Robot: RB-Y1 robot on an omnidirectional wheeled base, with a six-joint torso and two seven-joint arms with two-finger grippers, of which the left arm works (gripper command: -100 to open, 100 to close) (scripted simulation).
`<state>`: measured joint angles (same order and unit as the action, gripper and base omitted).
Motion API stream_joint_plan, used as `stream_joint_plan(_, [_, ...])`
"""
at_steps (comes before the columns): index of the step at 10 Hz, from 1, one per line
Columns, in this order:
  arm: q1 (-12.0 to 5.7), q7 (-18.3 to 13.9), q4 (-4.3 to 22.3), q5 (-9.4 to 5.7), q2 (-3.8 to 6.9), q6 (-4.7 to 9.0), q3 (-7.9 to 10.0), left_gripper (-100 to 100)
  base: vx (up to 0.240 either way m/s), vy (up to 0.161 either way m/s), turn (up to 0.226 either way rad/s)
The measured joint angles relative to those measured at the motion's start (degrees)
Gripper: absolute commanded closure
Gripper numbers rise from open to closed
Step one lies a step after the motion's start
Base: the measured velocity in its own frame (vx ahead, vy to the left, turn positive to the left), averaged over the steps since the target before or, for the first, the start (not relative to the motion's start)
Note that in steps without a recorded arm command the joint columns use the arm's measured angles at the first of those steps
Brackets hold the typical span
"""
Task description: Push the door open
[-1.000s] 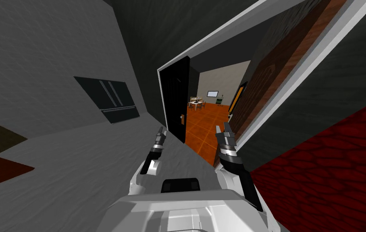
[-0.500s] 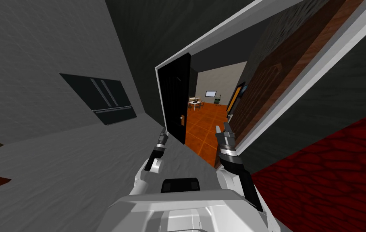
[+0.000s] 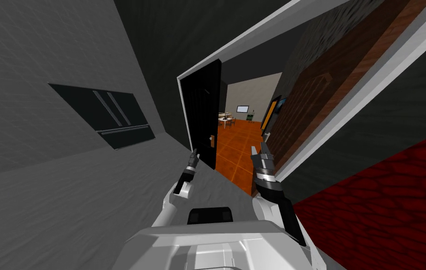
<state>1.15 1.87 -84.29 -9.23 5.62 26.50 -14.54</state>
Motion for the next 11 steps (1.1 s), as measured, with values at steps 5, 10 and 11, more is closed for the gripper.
stream_joint_plan(5, [-5.08,0.3,7.6,-1.63,0.07,-0.49,-2.13,-100,0.108,0.085,-0.085])
stream_joint_plan(10, [-8.99,0.8,13.7,-2.75,-0.51,-0.66,-3.79,-100,0.075,0.074,-0.069])
stream_joint_plan(11, [-9.43,0.9,14.6,-2.94,-0.58,-0.54,-4.19,-100,0.085,0.08,-0.054])
